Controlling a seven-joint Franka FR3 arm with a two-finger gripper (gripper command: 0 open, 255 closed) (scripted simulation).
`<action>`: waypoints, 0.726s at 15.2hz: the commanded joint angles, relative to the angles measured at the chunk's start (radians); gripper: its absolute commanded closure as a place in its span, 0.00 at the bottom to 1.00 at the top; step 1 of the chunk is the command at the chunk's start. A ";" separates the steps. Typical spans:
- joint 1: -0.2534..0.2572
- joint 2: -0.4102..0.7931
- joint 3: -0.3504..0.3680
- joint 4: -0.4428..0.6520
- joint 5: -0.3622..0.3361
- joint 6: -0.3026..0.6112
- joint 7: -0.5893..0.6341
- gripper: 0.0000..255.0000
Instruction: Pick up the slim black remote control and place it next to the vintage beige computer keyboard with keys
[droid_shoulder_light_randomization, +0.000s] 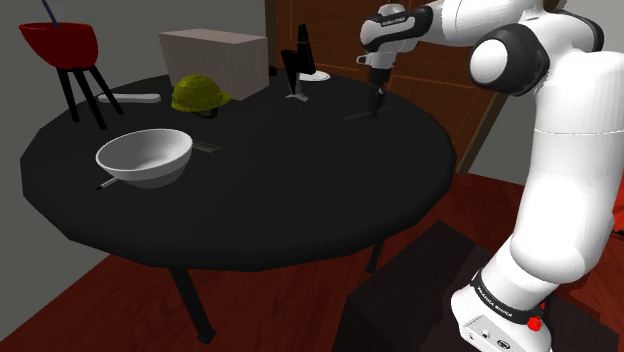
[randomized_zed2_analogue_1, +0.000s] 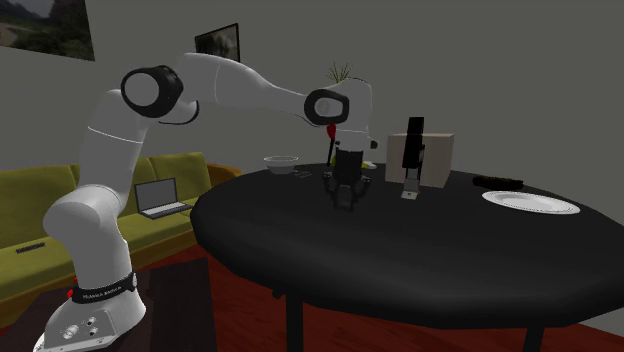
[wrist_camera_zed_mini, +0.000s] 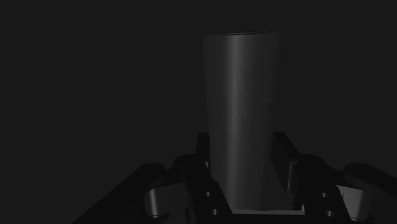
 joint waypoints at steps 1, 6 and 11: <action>-0.002 0.002 0.000 0.033 0.000 -0.031 0.003 1.00; -0.007 0.004 -0.002 0.103 0.000 -0.099 0.006 1.00; 0.006 -0.005 0.003 0.141 -0.004 -0.144 0.029 1.00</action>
